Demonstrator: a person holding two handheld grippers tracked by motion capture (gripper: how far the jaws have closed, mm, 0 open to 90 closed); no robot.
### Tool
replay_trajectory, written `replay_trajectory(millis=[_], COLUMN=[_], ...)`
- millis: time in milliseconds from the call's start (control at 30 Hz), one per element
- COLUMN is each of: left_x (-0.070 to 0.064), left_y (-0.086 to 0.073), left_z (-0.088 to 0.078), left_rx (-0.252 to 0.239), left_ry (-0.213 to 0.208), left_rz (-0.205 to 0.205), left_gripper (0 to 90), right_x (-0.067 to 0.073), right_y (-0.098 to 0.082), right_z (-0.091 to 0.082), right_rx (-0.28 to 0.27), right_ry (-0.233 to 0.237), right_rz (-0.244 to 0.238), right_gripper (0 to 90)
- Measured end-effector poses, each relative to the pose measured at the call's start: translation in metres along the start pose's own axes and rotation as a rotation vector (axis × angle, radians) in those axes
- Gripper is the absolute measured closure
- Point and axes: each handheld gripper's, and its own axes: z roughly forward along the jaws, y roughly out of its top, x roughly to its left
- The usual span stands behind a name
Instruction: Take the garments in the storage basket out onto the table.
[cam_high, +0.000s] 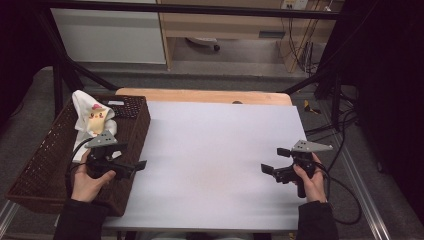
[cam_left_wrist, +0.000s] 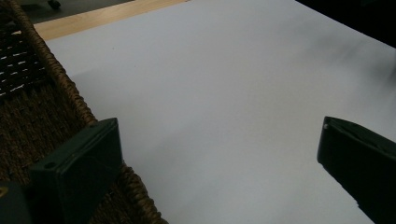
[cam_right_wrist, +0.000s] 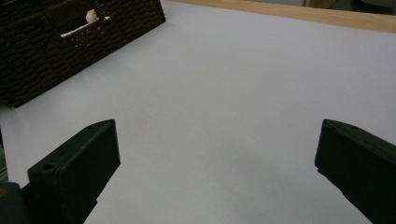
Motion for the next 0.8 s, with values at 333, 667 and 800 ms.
replay_trajectory(millis=[333,667,800], left_x=[-0.0013,-0.0002,0.0019], left_y=[0.0012,0.0011,0.001], left_z=[-0.0019,-0.0055,-0.0085], left_rx=[-0.003,-0.002,-0.002], left_ry=[0.0,0.002,0.013], left_rz=[0.003,-0.001,-0.005], left_gripper=[0.1,0.1,0.1], right_x=[0.0003,0.0003,0.0001], right_y=[-0.0004,-0.0003,-0.0005], right_z=[0.0002,0.0004,0.0005], right_rx=[0.003,0.004,0.006], right_ry=[-0.004,-0.008,-0.007], right_rz=[0.003,0.007,0.007], right_gripper=[0.6,0.7,0.7])
